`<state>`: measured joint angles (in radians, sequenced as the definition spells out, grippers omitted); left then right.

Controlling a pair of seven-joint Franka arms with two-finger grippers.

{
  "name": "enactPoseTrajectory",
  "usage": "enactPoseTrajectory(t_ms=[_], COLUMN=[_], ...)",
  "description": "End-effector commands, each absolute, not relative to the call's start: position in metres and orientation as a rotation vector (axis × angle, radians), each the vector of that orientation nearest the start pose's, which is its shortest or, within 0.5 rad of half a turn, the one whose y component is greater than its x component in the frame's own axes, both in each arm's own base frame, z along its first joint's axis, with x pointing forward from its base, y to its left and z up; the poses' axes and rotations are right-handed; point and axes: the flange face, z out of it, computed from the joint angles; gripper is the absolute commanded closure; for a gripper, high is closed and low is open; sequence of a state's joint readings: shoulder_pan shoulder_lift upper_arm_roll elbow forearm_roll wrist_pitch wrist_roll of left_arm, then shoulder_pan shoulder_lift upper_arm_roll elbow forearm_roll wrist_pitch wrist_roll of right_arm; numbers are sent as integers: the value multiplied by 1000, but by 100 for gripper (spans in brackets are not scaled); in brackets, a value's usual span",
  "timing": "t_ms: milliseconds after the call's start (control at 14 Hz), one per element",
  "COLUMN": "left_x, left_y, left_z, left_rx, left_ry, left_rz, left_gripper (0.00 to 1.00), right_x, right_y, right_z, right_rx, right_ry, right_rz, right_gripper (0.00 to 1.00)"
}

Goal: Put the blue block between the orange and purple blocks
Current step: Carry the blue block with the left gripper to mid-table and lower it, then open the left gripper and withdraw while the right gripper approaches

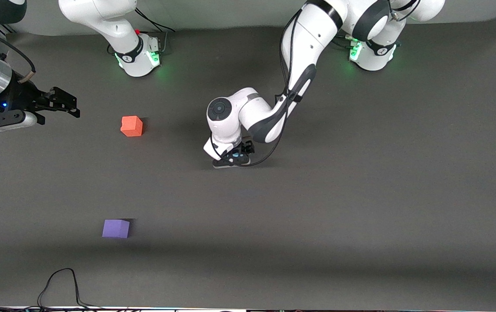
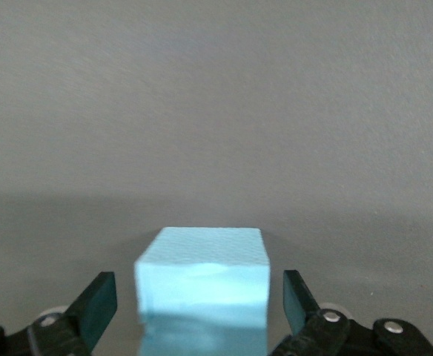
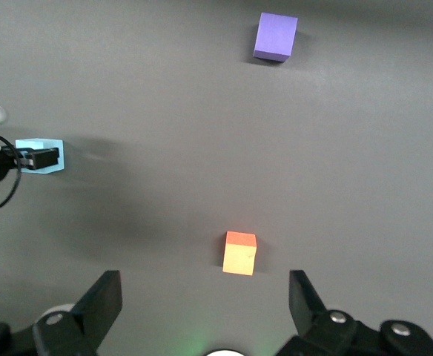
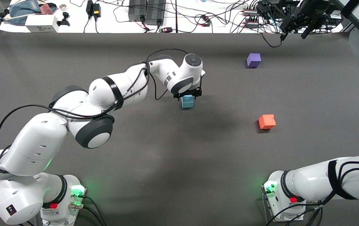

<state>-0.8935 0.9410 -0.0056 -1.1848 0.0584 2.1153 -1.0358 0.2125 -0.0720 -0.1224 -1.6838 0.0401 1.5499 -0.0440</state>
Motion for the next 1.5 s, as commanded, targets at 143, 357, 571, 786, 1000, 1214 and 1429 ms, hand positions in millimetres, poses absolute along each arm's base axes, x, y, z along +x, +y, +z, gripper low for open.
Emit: enactPoseTrajectory(t_ms=[143, 357, 571, 786, 1000, 1214, 1429], left_x=[542, 578, 584, 589, 587, 579, 571], left_y=[-504, -392, -250, -112, -27, -2, 4], left_z=[374, 420, 455, 477, 502, 527, 555], left_rx=[-3173, -3192, -3228, -3242, -3195, -3160, -3162], left_ry=[-209, -191, -118, 38, 74, 42, 27], left_rz=[148, 245, 291, 401, 328, 264, 213], left_gripper=[0, 0, 0, 0, 0, 0, 0], right_x=[528, 533, 522, 506, 489, 474, 455], right_y=[52, 68, 169, 282, 373, 414, 441], right_z=[602, 586, 579, 552, 526, 504, 469], right_rx=[-3105, -3101, -3133, -3163, -3151, -3132, -3118], right_ry=[-194, -175, -36, 13, 30, -30, -100], right_rz=[129, 171, 165, 154, 181, 180, 137], right_gripper=[0, 0, 0, 0, 0, 0, 0])
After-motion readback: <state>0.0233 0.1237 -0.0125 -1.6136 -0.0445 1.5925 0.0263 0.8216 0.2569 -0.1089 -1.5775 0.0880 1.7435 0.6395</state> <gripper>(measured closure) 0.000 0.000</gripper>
